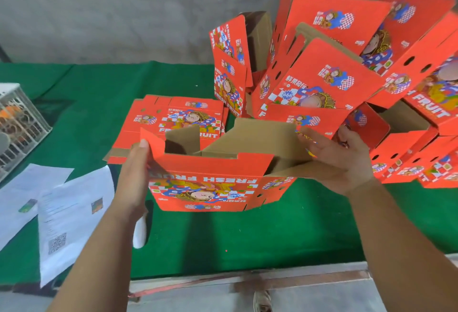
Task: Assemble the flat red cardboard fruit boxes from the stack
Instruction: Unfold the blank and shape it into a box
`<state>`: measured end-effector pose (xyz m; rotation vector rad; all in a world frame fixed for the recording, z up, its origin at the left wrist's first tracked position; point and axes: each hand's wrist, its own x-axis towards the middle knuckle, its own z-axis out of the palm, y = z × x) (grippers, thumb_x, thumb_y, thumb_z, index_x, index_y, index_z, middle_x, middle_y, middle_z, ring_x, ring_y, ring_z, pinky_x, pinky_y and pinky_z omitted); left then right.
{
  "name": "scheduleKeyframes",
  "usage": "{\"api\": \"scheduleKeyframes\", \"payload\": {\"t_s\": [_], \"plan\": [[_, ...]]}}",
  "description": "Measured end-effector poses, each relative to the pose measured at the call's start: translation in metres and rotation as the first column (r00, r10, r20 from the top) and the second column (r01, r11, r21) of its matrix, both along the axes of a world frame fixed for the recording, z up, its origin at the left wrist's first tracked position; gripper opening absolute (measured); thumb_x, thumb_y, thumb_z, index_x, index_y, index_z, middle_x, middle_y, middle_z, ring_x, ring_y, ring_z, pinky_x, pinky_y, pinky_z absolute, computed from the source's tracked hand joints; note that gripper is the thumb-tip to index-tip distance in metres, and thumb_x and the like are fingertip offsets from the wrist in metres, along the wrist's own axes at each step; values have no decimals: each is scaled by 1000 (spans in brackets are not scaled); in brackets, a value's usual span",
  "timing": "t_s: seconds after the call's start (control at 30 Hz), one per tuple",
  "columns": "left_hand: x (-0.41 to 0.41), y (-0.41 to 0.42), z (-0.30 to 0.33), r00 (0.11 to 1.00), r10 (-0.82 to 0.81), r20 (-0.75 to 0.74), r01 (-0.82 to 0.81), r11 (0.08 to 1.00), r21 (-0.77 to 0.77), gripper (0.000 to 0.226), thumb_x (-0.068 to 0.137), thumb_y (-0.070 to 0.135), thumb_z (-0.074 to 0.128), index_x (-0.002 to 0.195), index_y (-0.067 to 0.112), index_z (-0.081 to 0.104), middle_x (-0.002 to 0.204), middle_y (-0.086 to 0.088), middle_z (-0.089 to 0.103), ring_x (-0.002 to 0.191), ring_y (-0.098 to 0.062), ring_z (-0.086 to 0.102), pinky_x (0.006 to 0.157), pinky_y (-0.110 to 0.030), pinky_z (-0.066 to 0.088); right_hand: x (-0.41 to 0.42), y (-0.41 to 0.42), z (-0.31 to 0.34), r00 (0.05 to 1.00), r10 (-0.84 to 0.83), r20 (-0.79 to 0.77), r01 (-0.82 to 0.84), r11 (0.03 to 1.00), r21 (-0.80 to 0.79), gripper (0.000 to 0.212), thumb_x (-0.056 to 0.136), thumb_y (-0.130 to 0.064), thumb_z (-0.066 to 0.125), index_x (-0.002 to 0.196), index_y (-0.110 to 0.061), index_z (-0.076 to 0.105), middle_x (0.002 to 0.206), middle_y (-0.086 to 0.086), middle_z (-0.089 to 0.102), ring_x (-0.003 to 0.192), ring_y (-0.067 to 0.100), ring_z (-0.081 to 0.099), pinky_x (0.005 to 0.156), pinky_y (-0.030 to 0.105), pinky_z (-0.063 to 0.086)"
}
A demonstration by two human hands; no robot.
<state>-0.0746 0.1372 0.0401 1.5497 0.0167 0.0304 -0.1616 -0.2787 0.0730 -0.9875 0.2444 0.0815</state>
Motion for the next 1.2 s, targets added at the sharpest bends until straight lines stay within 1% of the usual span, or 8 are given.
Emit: {"api": "scheduleKeyframes", "payload": {"t_s": [0.2, 0.3, 0.37, 0.47, 0.6, 0.87, 1.03, 1.2], "plan": [[-28, -11, 4, 988, 154, -17, -154, 988, 26, 35, 105, 60, 43, 98, 44, 73, 90, 38, 71, 80, 22, 64, 70, -17, 50, 6, -1, 7, 983, -181, 10, 181, 983, 32, 55, 92, -62, 55, 130, -26, 74, 129, 13, 72, 103, 34, 73, 99, 55, 45], [-27, -1, 3, 992, 98, -78, -98, 995, 12, 51, 101, 68, 46, 104, 28, 78, 97, 12, 80, 91, -4, 75, 84, -37, 55, 11, -3, 13, 992, -126, -19, 128, 984, 120, 68, 92, -62, 57, 150, -26, 55, 142, 24, 61, 95, 36, 74, 77, 49, 60], [-24, 3, 3, 993, 58, -106, -59, 998, -7, 54, 99, 69, 47, 107, 25, 78, 102, 1, 80, 97, -18, 76, 88, -43, 56, 12, -6, 13, 998, -66, -1, 66, 986, 153, 72, 93, -67, 53, 148, -21, 51, 140, 23, 62, 109, 39, 69, 89, 58, 56], [-28, -9, 2, 995, -15, -102, 14, 1000, -5, 42, 95, 70, 51, 99, 40, 80, 101, 7, 80, 92, -7, 76, 85, -40, 55, 11, 12, 13, 997, -24, -78, 40, 975, 217, 62, 94, -70, 50, 141, -29, 53, 131, 16, 66, 121, 34, 62, 107, 60, 44], [-41, -39, -6, 990, -141, -30, 140, 990, -6, 45, 94, 67, 51, 121, 38, 72, 123, 1, 74, 116, -21, 70, 91, -36, 60, 25, 51, 2, 995, -64, -70, 74, 986, 151, 45, 99, -35, 63, 136, -11, 66, 119, -11, 73, 116, -4, 65, 95, 20, 53], [-42, -31, -7, 978, -204, 49, 197, 974, 114, 59, 78, 76, 67, 130, 48, 65, 165, 11, 29, 152, -13, 34, 121, -53, 34, 24, 65, 3, 987, -155, -48, 152, 986, -67, 24, 105, -35, 54, 120, -22, 68, 110, 5, 78, 92, 15, 77, 69, 28, 61], [-40, -26, 6, 961, -277, 19, 265, 935, 234, 50, 74, 78, 68, 115, 51, 73, 173, 9, 14, 159, -11, 15, 124, -45, 26, 20, 54, -3, 987, -153, -56, 139, 970, -200, 43, 98, 3, 55, 135, -18, 64, 115, 12, 74, 95, 24, 71, 86, 40, 60], [-32, -38, 6, 990, -144, 15, 122, 889, 441, 53, 89, 72, 44, 132, 44, 60, 127, 21, 46, 139, -25, 35, 119, -44, 24, 16, 68, -14, 960, -279, -9, 253, 883, -394, 35, 102, -12, 61, 135, -24, 64, 123, 3, 75, 104, 18, 74, 90, 39, 58]]}}
